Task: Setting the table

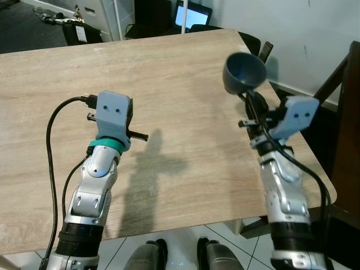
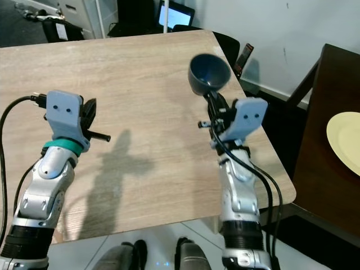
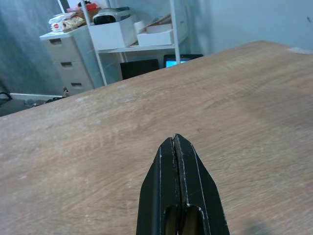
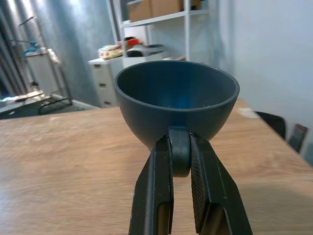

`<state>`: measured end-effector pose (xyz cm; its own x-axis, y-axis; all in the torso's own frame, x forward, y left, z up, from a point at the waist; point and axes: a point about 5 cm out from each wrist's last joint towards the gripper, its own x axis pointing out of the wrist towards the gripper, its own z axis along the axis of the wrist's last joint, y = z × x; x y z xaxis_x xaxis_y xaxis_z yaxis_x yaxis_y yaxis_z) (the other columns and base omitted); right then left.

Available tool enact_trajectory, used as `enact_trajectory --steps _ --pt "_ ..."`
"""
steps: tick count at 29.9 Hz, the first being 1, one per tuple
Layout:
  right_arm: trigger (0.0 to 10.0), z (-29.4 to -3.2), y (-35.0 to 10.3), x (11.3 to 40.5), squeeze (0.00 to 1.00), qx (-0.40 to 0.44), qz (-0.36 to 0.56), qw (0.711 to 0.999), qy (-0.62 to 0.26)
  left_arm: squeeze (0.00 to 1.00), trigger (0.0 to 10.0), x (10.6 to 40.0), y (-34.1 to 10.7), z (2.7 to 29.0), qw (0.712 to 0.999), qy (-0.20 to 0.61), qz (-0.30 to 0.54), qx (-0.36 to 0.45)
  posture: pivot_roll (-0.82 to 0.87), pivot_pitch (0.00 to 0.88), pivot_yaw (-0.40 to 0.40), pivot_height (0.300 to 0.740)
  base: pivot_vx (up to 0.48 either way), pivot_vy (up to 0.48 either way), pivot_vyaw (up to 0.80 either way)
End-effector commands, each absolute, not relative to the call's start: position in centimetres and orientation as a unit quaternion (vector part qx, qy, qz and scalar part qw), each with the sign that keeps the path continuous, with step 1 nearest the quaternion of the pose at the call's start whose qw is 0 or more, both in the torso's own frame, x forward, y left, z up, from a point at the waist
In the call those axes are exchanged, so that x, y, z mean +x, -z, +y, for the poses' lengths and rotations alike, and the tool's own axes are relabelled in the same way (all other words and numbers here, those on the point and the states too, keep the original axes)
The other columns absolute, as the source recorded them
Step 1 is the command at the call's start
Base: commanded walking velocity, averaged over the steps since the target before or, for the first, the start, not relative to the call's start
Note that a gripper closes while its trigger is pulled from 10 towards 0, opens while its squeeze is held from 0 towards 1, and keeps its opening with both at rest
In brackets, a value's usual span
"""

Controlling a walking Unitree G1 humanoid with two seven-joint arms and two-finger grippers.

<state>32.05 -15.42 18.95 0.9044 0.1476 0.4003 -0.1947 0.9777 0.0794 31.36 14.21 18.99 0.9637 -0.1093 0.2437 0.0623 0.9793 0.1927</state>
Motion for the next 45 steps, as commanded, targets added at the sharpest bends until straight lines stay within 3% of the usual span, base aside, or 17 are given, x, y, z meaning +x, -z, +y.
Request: enact_trajectory --steps 1,45 --pt "10.0 -15.3 -18.5 32.0 0.0 0.06 -0.192 0.976 -0.089 0.0 10.0 31.2 -18.6 14.0 0.984 0.056 -0.128 0.107 0.01 0.1 0.067 0.74 -0.48 0.0 0.0" --pt "10.0 -16.3 -18.1 31.9 0.0 0.038 -0.186 0.979 -0.07 0.0 10.0 31.7 -19.2 13.5 0.985 0.057 -0.132 0.093 -0.02 0.073 0.095 0.74 -0.43 0.0 0.0"
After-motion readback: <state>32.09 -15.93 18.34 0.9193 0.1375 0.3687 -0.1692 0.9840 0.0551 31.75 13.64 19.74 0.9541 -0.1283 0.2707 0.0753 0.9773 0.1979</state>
